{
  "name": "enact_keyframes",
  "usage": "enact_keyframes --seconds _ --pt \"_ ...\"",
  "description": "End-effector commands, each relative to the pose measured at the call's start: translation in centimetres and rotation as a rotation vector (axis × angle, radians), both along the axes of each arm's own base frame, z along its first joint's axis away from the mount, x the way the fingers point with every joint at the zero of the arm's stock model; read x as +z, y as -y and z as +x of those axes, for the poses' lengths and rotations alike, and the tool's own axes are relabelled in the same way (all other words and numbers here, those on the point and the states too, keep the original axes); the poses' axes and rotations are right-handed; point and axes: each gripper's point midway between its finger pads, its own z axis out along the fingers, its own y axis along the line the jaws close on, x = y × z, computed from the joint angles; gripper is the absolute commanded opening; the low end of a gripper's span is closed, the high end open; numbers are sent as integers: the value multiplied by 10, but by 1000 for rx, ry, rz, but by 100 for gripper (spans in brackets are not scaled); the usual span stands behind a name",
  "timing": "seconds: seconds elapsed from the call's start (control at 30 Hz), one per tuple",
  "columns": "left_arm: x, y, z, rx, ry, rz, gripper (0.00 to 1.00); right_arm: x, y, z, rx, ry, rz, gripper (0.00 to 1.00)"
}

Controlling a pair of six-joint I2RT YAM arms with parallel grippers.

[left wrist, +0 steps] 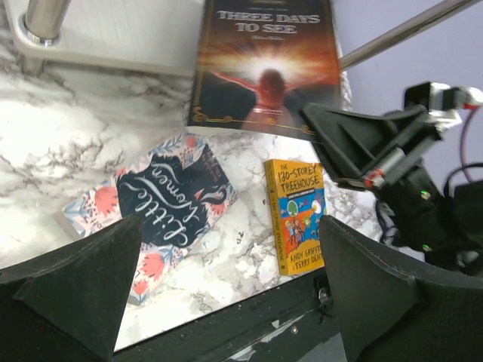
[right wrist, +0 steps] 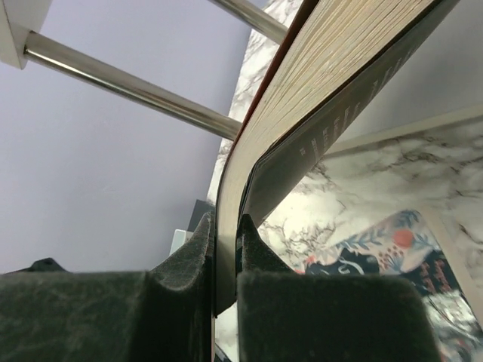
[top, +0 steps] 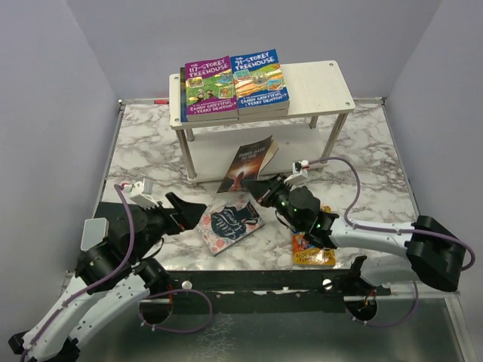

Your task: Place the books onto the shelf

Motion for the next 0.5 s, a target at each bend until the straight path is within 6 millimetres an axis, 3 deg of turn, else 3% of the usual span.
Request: enact_keyframes --seconds 0.0,0.23,0.47 --pt "31 -8 4 -9 107 78 99 58 -29 16 116 124 182 1" --pt "51 -5 8 -60 192 166 99 42 -50 62 195 88 219 1" --pt "51 11 3 -157 276 138 99 3 -69 101 341 -22 226 1"
